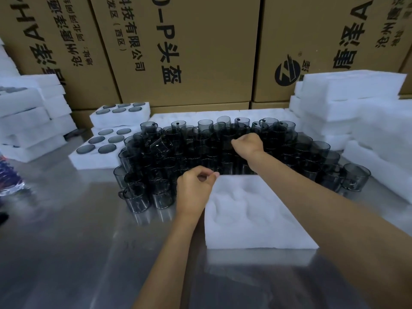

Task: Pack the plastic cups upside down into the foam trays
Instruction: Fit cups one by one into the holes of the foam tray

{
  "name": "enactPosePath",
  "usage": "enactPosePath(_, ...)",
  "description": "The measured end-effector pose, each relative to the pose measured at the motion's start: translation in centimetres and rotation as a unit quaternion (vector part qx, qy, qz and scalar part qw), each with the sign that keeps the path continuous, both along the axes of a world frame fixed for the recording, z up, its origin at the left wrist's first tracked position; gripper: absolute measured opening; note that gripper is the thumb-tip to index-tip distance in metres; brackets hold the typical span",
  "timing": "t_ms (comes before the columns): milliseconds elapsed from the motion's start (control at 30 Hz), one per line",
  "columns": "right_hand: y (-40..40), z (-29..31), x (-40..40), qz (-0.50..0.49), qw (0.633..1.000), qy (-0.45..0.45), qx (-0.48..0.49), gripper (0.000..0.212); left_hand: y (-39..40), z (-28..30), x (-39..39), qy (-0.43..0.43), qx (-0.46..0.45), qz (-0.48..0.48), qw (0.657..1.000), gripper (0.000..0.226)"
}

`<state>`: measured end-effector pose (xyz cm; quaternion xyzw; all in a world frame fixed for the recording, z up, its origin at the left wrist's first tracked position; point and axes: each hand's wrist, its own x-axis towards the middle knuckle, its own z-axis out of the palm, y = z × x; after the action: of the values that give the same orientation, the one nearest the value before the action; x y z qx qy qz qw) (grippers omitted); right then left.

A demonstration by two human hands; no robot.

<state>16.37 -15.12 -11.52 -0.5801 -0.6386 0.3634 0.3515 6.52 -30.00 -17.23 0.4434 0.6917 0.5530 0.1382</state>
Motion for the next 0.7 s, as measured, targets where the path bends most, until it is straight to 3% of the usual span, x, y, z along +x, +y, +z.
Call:
enactPosePath(133,-3.1,0.3,2.1,0.049,0.992,0.100,0.051,0.014,-0.5,0.6,0.3,0.001,0.040,0.008,0.999,0.010)
enactPosePath(233,-6.9,0.0,4.5,0.116,0.975,0.159,0.104,0.016,-1.0,1.4,1.2,-0.033,0.116,0.037,0.992,0.043)
enactPosePath(367,-10.3,-0.9,6.9,0.181,0.955,0.155,0.179,0.014,-1.5,2.1,2.6,-0.041,0.164,-0.022,0.985,0.076)
enactPosePath(567,-11.7,-1.7,8.9,0.187,0.941,0.170,0.225,0.030,-2.5,2.6,3.8,0.093,0.153,-0.041,0.983,0.068)
enactPosePath(700,-11.8,-2.1,9.2,0.173,0.945,0.170,0.218,0.026,-2.7,3.0,3.9,0.118,0.134,-0.052,0.982,0.071)
